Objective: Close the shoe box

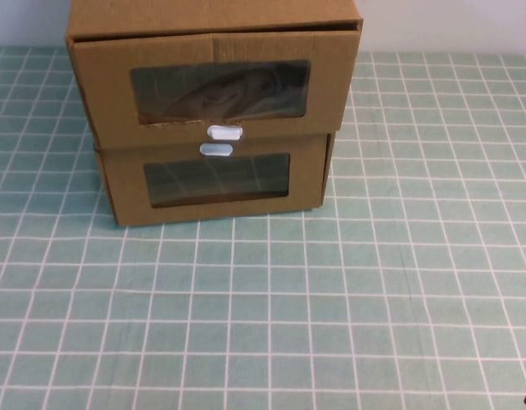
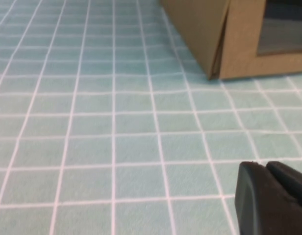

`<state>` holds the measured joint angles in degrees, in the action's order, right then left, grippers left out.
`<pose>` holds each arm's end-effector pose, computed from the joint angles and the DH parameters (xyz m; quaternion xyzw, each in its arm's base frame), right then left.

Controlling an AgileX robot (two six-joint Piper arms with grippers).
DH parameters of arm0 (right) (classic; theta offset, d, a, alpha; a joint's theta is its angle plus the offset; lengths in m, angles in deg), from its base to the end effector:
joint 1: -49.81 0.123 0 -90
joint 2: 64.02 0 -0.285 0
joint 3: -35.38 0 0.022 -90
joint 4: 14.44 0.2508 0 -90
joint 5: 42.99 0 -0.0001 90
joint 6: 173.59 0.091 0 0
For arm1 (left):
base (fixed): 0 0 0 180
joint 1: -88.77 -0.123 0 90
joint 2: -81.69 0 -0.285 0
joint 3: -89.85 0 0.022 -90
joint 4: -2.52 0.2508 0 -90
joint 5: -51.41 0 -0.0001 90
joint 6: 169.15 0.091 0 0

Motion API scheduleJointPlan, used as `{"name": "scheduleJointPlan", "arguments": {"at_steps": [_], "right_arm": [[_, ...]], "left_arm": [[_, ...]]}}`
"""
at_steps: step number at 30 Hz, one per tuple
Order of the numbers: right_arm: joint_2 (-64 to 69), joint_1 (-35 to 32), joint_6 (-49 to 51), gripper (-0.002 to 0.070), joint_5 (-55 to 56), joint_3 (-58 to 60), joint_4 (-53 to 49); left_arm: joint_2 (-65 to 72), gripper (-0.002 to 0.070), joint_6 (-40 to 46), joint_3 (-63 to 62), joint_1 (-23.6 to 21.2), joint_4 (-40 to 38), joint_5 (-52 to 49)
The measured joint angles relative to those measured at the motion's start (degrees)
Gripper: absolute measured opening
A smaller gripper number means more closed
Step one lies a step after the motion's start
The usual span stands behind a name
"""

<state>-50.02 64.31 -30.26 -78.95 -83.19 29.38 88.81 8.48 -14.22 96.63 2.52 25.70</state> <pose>0.0310 0.0463 0.2575 -0.2173 0.7457 0.2441 0.5807 0.0492 -0.0068 0.1812 0.0389 0.8120 -0.0519 0.5801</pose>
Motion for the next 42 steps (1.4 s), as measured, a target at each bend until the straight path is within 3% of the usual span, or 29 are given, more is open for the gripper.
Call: {"name": "scheduleJointPlan", "arguments": {"at_steps": [42], "right_arm": [[-0.55, 0.00, 0.00, -0.0014, -0.85, 0.02, 1.95]], "left_arm": [[0.00, -0.0005, -0.94, 2.44, 0.00, 1.34, 3.14]]}}
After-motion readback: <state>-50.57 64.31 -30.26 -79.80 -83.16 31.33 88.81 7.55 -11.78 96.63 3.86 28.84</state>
